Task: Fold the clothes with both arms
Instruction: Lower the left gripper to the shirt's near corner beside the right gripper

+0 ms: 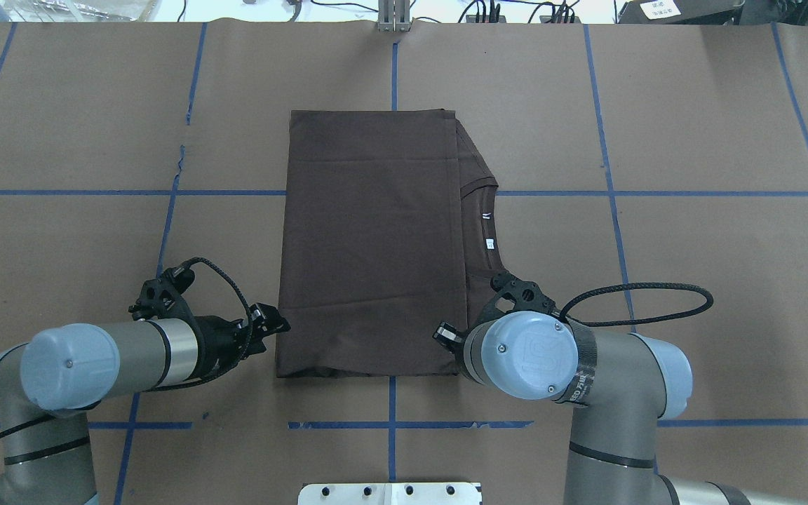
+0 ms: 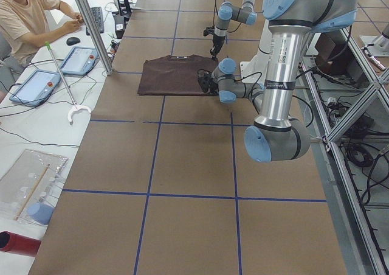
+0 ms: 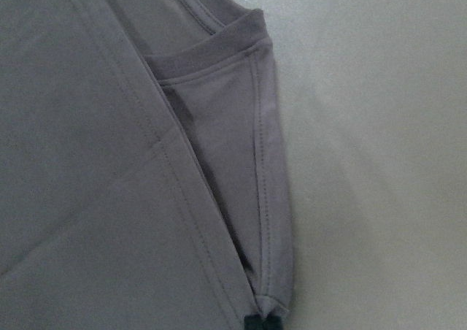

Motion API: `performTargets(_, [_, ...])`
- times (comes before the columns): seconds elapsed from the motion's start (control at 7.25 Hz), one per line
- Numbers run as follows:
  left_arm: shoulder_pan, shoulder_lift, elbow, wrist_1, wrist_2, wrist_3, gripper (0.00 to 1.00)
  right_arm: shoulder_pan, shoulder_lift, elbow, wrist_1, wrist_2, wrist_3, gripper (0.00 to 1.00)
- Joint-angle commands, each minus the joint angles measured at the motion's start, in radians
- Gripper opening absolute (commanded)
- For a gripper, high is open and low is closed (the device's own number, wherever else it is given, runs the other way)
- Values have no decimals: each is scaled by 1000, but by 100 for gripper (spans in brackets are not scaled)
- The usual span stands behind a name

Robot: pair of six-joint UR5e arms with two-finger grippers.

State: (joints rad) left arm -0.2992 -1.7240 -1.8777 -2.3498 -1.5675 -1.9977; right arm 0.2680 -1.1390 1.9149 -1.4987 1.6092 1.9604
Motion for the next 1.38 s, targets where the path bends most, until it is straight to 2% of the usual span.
performTargets(0.0, [46, -2, 3, 27, 30, -18, 61, 0, 2, 1, 0, 0, 0, 0])
performTargets(0.41, [66, -5, 18, 29, 30, -18, 55, 0, 2, 1, 0, 0, 0, 0])
performTargets(0.55, [66, -6, 17, 30, 29, -18, 42, 0, 2, 1, 0, 0, 0, 0])
performTargets(0.69, [66, -8, 18, 30, 27, -18, 14, 0, 1, 6, 0, 0, 0, 0])
performTargets(0.83, [69, -8, 18, 30, 27, -18, 0, 2, 1, 10, 0, 0, 0, 0])
performTargets(1.1, [69, -15, 6, 30, 26, -18, 0, 2, -1, 15, 0, 0, 0, 0])
performTargets(1.24, [66, -8, -48, 30, 23, -18, 0, 5, -8, 38, -2, 0, 2, 0])
